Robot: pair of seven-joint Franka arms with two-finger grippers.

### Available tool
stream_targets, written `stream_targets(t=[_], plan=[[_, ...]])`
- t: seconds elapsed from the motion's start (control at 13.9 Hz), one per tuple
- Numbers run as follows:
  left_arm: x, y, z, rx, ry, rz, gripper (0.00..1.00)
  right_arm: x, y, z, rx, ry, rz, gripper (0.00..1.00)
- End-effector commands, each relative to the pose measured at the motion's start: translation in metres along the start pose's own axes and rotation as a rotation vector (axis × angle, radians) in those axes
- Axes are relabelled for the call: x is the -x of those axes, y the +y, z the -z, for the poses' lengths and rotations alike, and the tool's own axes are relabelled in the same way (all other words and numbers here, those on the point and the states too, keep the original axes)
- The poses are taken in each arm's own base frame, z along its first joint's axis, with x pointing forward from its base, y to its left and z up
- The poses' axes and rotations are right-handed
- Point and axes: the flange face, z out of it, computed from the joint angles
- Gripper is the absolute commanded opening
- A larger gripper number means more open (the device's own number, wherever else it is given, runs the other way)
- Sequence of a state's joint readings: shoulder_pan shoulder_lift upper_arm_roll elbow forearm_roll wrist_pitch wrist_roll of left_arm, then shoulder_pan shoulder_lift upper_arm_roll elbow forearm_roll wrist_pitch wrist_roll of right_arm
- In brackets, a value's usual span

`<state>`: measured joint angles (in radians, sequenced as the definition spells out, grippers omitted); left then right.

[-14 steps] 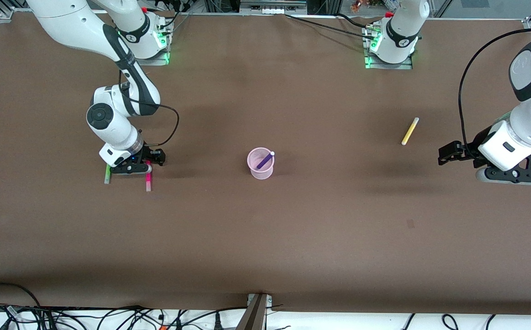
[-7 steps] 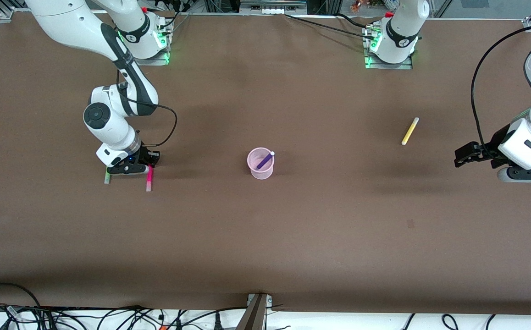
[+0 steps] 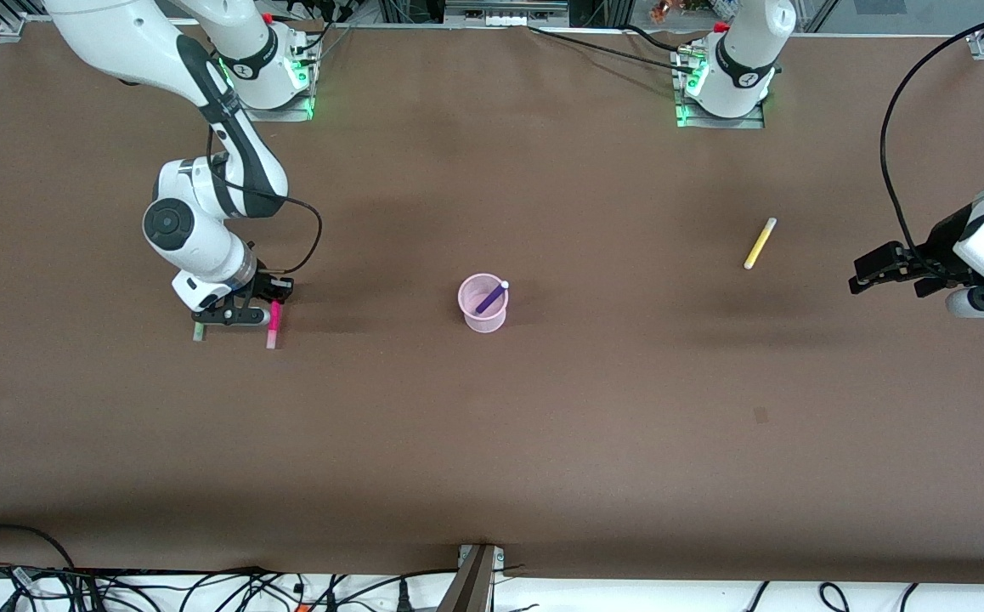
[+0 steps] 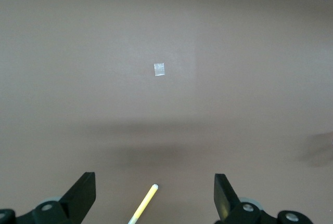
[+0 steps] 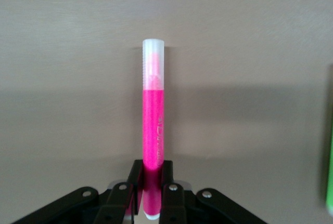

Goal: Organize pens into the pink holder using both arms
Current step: 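Carry the pink marker with the right gripper over the pink cup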

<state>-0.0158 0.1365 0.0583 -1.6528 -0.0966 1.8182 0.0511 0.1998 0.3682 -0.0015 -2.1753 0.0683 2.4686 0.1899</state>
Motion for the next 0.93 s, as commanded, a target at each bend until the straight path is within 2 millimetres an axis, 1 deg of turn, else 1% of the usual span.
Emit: stream_targets(t=[0.0, 0.14, 0.22, 0.29, 0.36, 0.43, 0.5, 0.57, 0.65, 0.72, 0.79, 0.86], plan=[[0.006, 0.004, 0.004, -0.029, -0.012, -0.044, 1.0, -0.021, -0.035, 0.059, -0.063, -0.117, -0.096, 0.0], [0.008, 0.005, 0.006, -0.04, -0.028, -0.053, 1.0, -0.03, -0.064, 0.096, -0.13, -0.197, -0.155, 0.0], [0.008, 0.007, 0.006, -0.041, -0.031, -0.059, 1.0, -0.031, -0.077, 0.107, -0.165, -0.243, -0.196, 0.0], [0.01, 0.009, 0.006, -0.061, -0.048, -0.07, 1.0, -0.029, -0.1, 0.119, -0.199, -0.28, -0.213, 0.0], [0.009, 0.009, 0.016, -0.094, -0.04, -0.082, 1.0, -0.025, -0.125, 0.128, -0.237, -0.329, -0.233, 0.0], [0.009, 0.014, 0.023, -0.11, -0.045, -0.093, 1.0, -0.018, -0.15, 0.13, -0.279, -0.409, -0.256, 0.0], [0.01, 0.016, 0.025, -0.124, -0.055, -0.101, 1.0, -0.007, -0.178, 0.132, -0.322, -0.48, -0.271, 0.0], [0.011, 0.019, 0.026, -0.129, -0.058, -0.106, 1.0, 0.009, -0.213, 0.132, -0.364, -0.52, -0.256, 0.0], [0.012, 0.03, 0.023, -0.127, -0.074, -0.123, 1.0, 0.026, -0.242, 0.131, -0.384, -0.544, -0.243, 0.0], [0.013, 0.036, 0.022, -0.124, -0.08, -0.129, 1.0, 0.036, -0.265, 0.128, -0.402, -0.539, -0.244, 0.0], [0.014, 0.037, 0.02, -0.122, -0.086, -0.131, 1.0, 0.043, -0.283, 0.126, -0.421, -0.531, -0.259, 0.0], [0.015, 0.044, 0.02, -0.121, -0.09, -0.143, 1.0, 0.049, -0.299, 0.123, -0.441, -0.531, -0.273, 0.0]])
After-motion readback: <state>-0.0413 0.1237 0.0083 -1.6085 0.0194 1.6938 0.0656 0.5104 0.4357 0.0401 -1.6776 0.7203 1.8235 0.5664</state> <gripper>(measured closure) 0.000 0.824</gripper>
